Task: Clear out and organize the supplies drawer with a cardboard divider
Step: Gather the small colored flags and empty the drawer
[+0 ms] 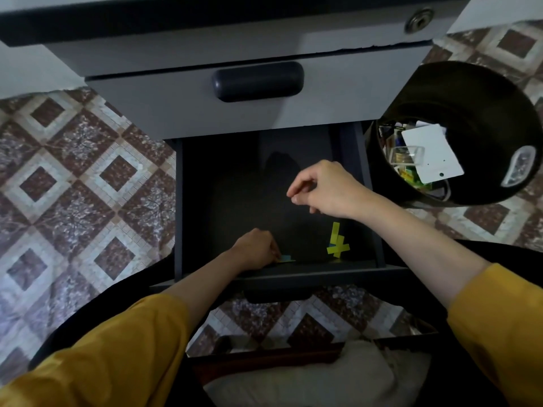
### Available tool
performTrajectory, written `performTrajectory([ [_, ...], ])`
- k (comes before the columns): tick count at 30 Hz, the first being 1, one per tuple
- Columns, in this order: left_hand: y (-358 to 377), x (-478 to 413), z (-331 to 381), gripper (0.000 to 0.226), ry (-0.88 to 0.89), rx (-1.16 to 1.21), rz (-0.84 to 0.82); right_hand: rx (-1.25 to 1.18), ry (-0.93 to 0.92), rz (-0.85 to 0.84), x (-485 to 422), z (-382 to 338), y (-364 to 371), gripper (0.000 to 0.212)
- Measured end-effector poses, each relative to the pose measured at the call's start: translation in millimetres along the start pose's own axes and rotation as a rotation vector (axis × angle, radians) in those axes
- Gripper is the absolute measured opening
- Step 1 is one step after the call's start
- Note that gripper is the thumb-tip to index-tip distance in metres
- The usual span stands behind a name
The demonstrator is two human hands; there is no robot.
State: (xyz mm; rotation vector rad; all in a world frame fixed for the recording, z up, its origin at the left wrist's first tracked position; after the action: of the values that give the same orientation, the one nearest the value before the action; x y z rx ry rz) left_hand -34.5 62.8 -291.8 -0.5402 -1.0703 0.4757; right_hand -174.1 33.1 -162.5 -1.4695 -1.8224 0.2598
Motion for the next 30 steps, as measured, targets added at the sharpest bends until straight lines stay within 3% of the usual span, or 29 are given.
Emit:
performTrajectory([
  [13, -6, 3, 11, 0.014, 0.02, 0.091, -0.018, 0.028, -0.007, -0.008, 1, 1, 1, 0.01],
  [18, -6, 4, 13, 0.026, 0.011, 0.107, -0.004, 0.033, -0.01, -0.012, 1, 1, 0, 0.013],
  [22, -9, 5, 14, 0.018, 0.003, 0.168, 0.004, 0.041, -0.003, -0.006, 1, 2, -1, 0.012],
  [30, -61, 12, 30, 0.005, -0.095, 0.89, 0.199, 0.05, 0.135, 0.062, -3, 20, -9, 0.01],
])
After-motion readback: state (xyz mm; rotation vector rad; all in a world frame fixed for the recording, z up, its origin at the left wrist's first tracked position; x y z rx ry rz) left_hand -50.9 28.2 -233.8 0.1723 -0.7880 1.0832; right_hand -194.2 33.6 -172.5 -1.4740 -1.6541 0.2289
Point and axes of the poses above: each hand's wrist, its own x-axis away from the middle knuckle, its own y-axis out of the palm, z = x × y, the point moved 5 cm from there along -x, towards the middle knuckle, and after that the axes turned 7 degrees about z, right-handed, at the moved point
